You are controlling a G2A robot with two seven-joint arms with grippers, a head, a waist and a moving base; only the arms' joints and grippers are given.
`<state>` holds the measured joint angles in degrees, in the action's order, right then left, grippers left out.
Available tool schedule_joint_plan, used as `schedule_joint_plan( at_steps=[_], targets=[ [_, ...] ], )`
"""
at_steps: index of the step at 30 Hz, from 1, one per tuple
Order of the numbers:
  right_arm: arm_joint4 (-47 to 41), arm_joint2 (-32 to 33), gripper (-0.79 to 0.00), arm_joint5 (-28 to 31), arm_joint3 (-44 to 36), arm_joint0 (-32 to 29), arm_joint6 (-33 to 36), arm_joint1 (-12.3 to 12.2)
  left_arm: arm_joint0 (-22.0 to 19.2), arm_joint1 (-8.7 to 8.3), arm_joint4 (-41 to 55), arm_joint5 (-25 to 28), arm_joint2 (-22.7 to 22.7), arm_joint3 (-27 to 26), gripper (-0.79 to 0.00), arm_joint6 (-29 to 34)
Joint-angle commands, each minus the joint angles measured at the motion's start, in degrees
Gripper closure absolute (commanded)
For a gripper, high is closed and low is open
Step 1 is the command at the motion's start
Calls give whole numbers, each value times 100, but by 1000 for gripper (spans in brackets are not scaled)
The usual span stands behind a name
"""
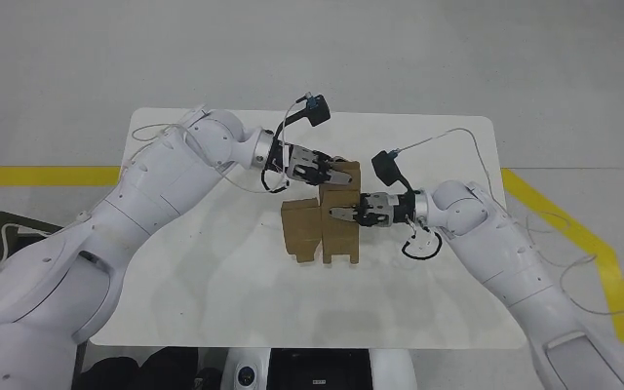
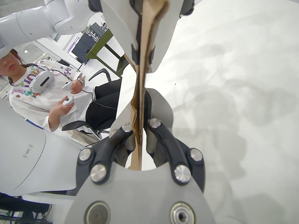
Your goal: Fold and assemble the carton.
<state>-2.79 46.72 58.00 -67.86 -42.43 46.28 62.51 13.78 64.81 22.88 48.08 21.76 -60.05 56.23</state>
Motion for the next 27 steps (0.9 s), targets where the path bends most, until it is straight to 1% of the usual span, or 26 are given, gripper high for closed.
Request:
schedule_joint_plan(
  at_steps=[1, 6, 10, 14, 18, 22, 27],
  targets=[
    [-42, -24, 0, 0, 16, 15, 0, -5, -25, -20, 49, 73, 13, 78, -785, -75],
    [-268, -8, 0, 0, 62, 29, -23, -20, -50, -143, -8, 363, 186, 316, -785, -366],
    [-321, 189, 0, 0, 192, 24, -255, -49, 54, -277, -245, 517, 347, 445, -785, -520],
    [-245, 433, 0, 0, 272, -17, -620, -80, 232, -412, -341, 610, 483, 368, -785, -613],
    [-181, 638, 0, -50, 282, -92, -1009, -97, 403, -507, -450, 604, 557, 207, -785, -606],
    [-199, 764, 0, -111, 237, -202, -1354, -94, 507, -565, -607, 575, 558, -45, -785, -578],
    [-256, 795, 0, -130, 118, -292, -1449, -83, 594, -598, -641, 534, 583, -85, -785, -537]
  ],
)
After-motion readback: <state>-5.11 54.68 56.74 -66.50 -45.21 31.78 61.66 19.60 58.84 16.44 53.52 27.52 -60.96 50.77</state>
